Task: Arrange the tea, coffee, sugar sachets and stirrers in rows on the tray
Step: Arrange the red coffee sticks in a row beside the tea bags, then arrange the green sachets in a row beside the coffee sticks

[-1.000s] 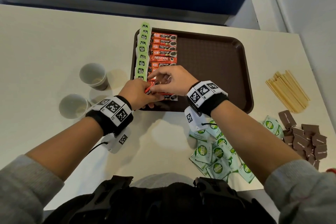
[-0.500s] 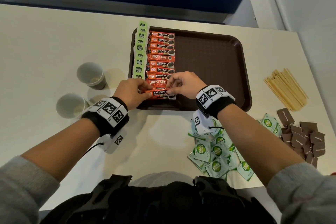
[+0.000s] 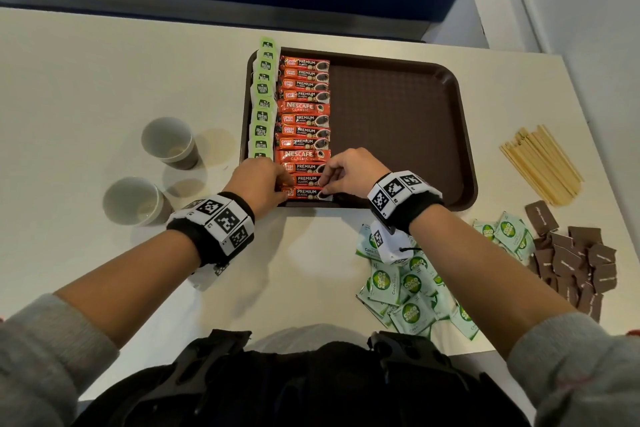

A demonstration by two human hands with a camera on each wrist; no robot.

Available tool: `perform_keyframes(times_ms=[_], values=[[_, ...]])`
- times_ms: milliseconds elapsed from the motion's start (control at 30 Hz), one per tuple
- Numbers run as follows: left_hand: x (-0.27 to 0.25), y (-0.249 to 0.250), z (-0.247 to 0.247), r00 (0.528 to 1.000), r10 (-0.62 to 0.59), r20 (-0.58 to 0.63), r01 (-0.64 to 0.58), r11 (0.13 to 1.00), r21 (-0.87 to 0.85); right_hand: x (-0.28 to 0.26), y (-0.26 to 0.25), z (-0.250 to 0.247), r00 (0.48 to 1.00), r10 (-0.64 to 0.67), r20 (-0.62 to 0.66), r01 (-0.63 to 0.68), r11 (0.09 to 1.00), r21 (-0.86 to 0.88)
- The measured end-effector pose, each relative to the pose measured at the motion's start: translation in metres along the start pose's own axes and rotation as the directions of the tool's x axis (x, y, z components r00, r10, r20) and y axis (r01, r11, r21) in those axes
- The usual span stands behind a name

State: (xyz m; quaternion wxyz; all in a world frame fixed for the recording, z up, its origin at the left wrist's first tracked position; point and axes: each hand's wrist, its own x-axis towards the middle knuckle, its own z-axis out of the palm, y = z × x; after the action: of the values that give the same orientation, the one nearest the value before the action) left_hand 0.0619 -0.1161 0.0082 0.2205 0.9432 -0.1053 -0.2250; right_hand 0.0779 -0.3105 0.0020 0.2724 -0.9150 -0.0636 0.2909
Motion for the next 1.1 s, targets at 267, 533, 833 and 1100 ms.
perform_keyframes(times_ms=[267,533,833,1100], values=[[-0.002,0.002,0.000,0.998,0.059,0.025,-0.061,0.993,0.103,0.003,-0.002,0.003,1.000,-0.019,-0.024,0.018,0.999,-0.038],[-0.004,0.005,-0.001,0.997,0.064,0.037,-0.067,0.993,0.100,-0.005,0.000,0.003,0.997,0.001,-0.071,-0.002,1.000,-0.015],[-0.011,0.052,0.016,0.959,0.259,0.113,-0.257,0.966,-0.029,-0.063,0.021,-0.017,0.987,0.075,-0.139,-0.073,0.997,0.017],[-0.030,0.100,0.071,0.882,0.316,0.348,-0.376,0.919,0.116,-0.137,0.076,0.007,0.970,0.238,-0.050,-0.243,0.958,-0.149]])
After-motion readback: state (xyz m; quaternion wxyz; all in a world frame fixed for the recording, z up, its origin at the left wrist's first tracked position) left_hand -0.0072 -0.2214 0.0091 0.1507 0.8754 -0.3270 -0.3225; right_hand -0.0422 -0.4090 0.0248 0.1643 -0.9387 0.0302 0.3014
